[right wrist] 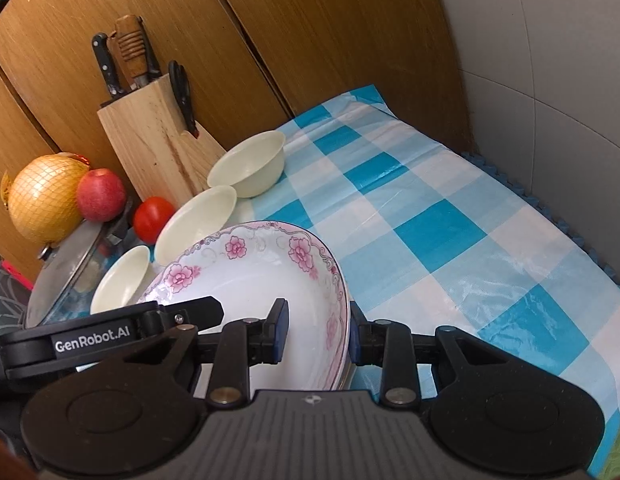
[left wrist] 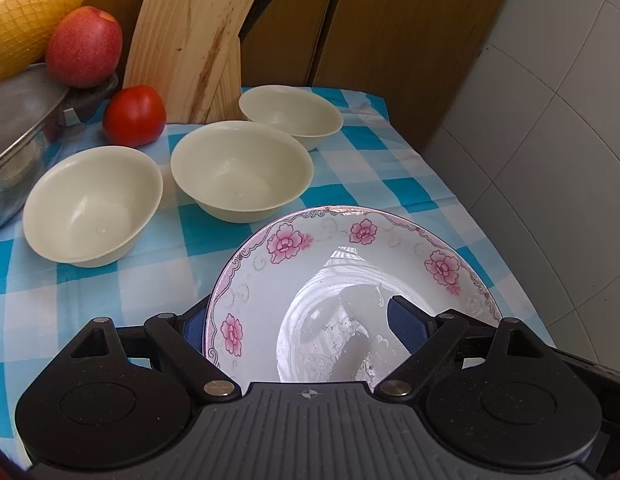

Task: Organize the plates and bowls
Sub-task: 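Lift the pink-flowered deep plate and carry it toward the plate stack, then lower the pink-flowered deep plate onto the plate stack and open the left gripper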

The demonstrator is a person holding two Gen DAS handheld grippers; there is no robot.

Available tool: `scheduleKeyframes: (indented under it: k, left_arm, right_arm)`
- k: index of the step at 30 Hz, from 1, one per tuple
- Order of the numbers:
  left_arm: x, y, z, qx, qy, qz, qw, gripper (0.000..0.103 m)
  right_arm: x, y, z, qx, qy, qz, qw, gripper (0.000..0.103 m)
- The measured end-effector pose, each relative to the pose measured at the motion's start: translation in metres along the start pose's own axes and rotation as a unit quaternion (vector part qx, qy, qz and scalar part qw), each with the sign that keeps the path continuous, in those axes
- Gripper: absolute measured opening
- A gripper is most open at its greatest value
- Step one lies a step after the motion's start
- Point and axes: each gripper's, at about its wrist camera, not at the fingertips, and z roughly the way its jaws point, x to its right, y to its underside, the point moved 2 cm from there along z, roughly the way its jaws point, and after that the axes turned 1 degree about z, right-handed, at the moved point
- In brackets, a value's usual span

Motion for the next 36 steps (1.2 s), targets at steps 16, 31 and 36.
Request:
scheduleKeyframes:
  k: [16,31,36]
  left_arm:
    - [-0.004,0.000,0.006,-0.009,-0.007,-0.010,0.9999,0.092]
    - [-0.021,0.000,0.007,-0.020,-0.006,-0.038,0.9990,0.085]
    - [-0.018,-0.005,-0.014,0.025,-0.024,-0.010,0.9993,0.088]
  right_arm:
    - [-0.011,0.006,0.002,0.002,0.015,-0.041,0.999,0.029]
    - [-0.024,0.008,0.004,0.007,0.040,-0.089,0.995,0.031]
    - [-0.022,0.004,-0.007,0.037,0.050,-0.096,0.993,0.031]
